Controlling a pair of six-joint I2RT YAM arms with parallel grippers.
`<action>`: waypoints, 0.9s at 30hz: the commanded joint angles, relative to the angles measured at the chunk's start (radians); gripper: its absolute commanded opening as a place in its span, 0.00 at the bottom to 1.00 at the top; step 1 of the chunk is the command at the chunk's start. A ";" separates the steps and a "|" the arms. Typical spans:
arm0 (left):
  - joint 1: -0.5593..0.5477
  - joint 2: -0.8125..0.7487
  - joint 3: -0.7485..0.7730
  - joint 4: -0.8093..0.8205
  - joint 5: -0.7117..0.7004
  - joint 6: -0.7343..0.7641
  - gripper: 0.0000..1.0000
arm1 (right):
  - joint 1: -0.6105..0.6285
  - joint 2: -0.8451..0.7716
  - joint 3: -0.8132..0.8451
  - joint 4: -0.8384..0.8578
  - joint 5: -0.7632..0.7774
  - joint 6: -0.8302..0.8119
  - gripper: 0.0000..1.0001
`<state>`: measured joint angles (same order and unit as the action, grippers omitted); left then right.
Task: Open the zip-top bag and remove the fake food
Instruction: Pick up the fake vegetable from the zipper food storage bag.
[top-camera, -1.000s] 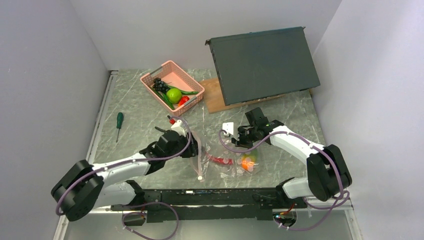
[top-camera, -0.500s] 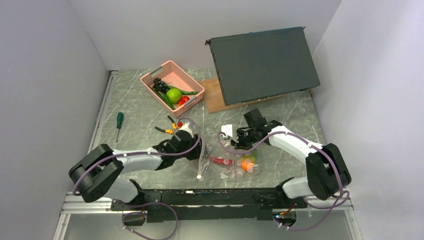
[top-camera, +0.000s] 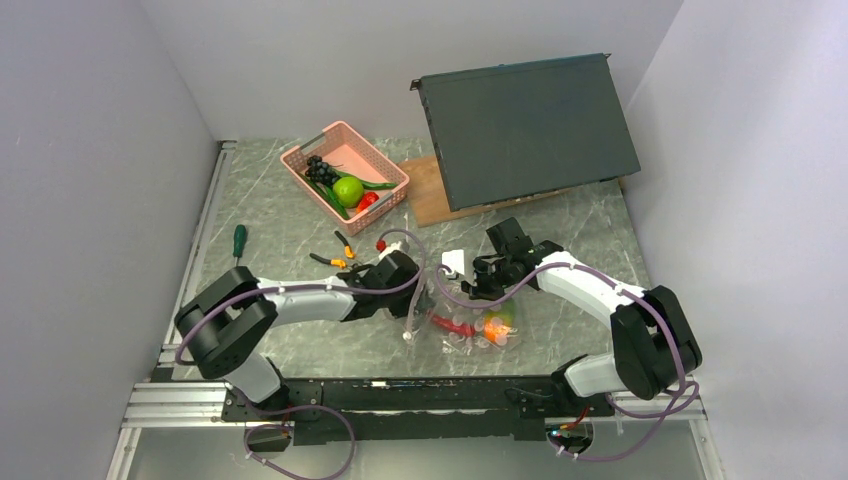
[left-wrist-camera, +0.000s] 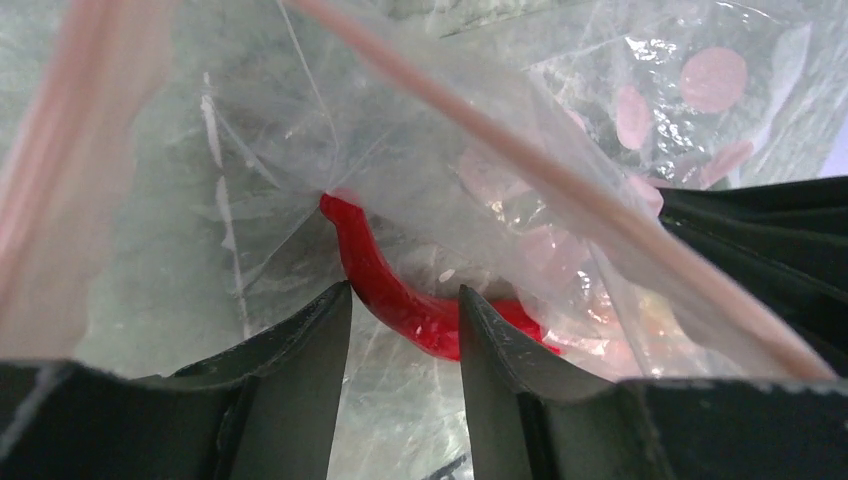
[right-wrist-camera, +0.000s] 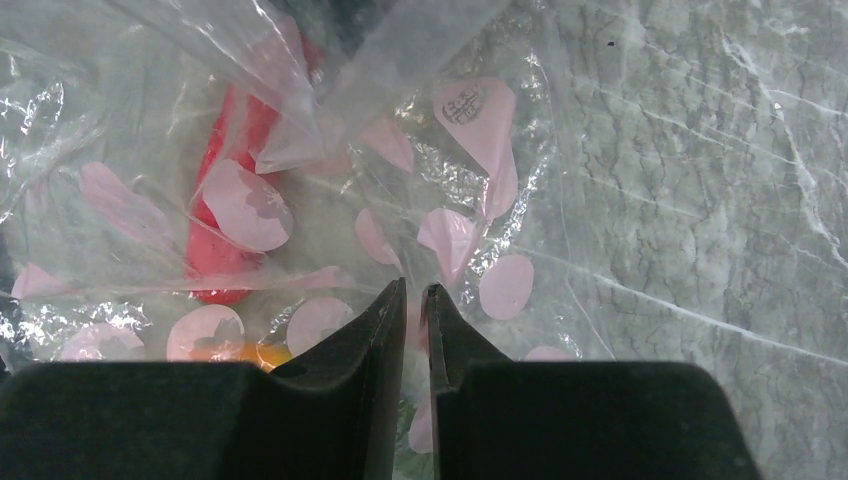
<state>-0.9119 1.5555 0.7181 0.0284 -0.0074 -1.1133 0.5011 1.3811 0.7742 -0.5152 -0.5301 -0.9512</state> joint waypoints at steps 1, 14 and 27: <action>-0.023 0.051 0.092 -0.134 -0.046 -0.025 0.47 | 0.008 0.003 -0.001 0.003 -0.029 -0.018 0.16; -0.033 0.114 0.148 -0.159 -0.031 0.064 0.11 | 0.008 0.001 -0.003 0.003 -0.021 -0.023 0.16; -0.033 -0.027 0.167 -0.289 -0.093 0.189 0.28 | 0.008 -0.001 -0.003 0.003 -0.020 -0.023 0.16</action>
<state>-0.9398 1.5810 0.8425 -0.1871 -0.0708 -0.9955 0.5049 1.3811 0.7738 -0.5148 -0.5297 -0.9554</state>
